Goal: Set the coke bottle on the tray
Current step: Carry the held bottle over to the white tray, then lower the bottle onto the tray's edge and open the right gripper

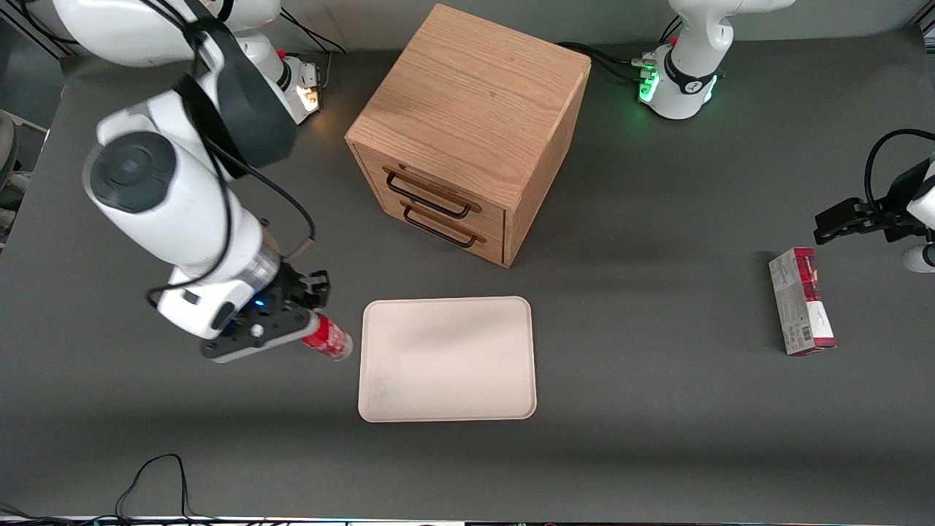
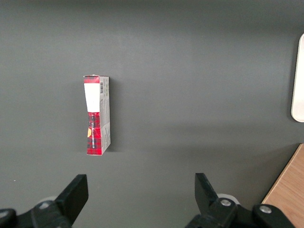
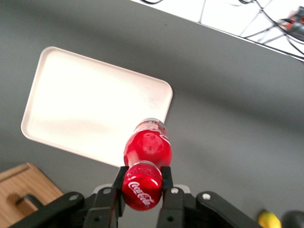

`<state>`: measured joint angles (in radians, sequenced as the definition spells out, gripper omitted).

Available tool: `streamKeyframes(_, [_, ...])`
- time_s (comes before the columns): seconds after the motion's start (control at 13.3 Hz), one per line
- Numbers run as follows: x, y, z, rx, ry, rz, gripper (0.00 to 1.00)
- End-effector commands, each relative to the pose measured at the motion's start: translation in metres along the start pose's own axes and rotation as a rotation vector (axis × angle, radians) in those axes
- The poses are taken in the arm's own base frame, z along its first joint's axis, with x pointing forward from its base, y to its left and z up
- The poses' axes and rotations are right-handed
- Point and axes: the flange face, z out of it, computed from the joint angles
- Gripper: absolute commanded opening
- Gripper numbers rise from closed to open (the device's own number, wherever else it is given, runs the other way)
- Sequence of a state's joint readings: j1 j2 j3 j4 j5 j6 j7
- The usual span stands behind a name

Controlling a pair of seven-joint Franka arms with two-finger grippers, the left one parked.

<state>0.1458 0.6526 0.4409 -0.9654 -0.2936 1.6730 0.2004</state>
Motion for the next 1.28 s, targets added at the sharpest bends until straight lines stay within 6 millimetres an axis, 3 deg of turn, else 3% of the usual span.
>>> streamKeyframes(0.0, [0.024, -0.001, 0.054, 0.022, 0.038, 0.006, 0.10])
streamKeyframes(0.15, [0.036, -0.007, 0.106, -0.008, 0.065, -0.010, 0.10])
streamKeyframes(0.38, [0.044, -0.009, 0.157, 0.002, 0.087, -0.019, 0.12])
streamKeyframes(0.6, [0.040, -0.011, 0.177, 0.005, 0.058, -0.026, 0.16])
streamKeyframes(1.05, [0.033, -0.011, 0.193, 0.001, 0.022, -0.016, 0.30])
streamKeyframes(1.13, [0.034, -0.009, 0.193, -0.001, 0.023, -0.016, 0.44])
streamKeyframes(1.2, [0.034, -0.009, 0.193, -0.001, 0.023, -0.014, 0.97])
